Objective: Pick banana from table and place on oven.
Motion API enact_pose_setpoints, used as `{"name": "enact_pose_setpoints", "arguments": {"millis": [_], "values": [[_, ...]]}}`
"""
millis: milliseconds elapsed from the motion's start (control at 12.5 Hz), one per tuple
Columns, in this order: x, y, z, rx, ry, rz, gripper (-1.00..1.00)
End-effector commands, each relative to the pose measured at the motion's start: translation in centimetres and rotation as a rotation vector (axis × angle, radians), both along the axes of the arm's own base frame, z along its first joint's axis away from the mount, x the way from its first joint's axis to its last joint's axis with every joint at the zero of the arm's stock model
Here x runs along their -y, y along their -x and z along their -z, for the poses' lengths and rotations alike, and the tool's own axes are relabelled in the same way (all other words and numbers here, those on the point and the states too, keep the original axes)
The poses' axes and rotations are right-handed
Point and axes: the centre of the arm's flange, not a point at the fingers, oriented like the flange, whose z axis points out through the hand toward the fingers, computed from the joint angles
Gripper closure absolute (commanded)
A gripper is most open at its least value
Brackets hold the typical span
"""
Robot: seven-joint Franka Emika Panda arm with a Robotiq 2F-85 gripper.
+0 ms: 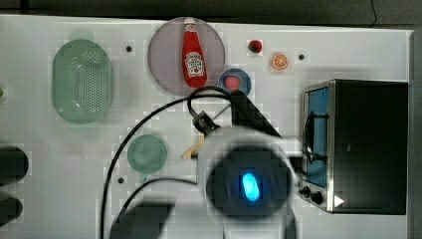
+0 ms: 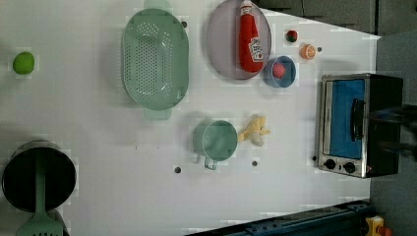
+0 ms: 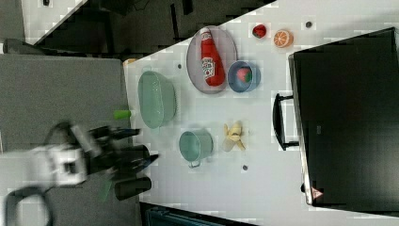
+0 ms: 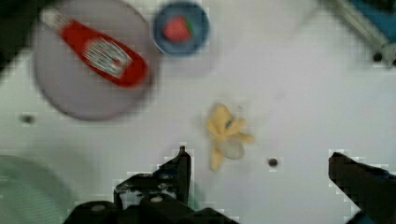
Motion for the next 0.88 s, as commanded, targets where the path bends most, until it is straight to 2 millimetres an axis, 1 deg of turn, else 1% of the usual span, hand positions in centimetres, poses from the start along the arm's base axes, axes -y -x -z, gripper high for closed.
{"name": "enact_pose_setpoints", "arguments": {"millis": [80, 240, 480, 720, 880], "values": [[-0.8, -0.8, 8.5, -0.066, 0.018, -0.060, -1.00], [-1.1, -1.9, 13.3, -0.066, 0.017, -0.068, -1.00], [-1.3, -2.6, 20.5, -0.090, 0.013, -0.074, -1.00], [-1.7, -2.1, 26.8, -0.116, 0.008, -0.083, -1.00], [-2.5, -1.5, 30.3, -0.127, 0.003, -0.099, -1.00]]}}
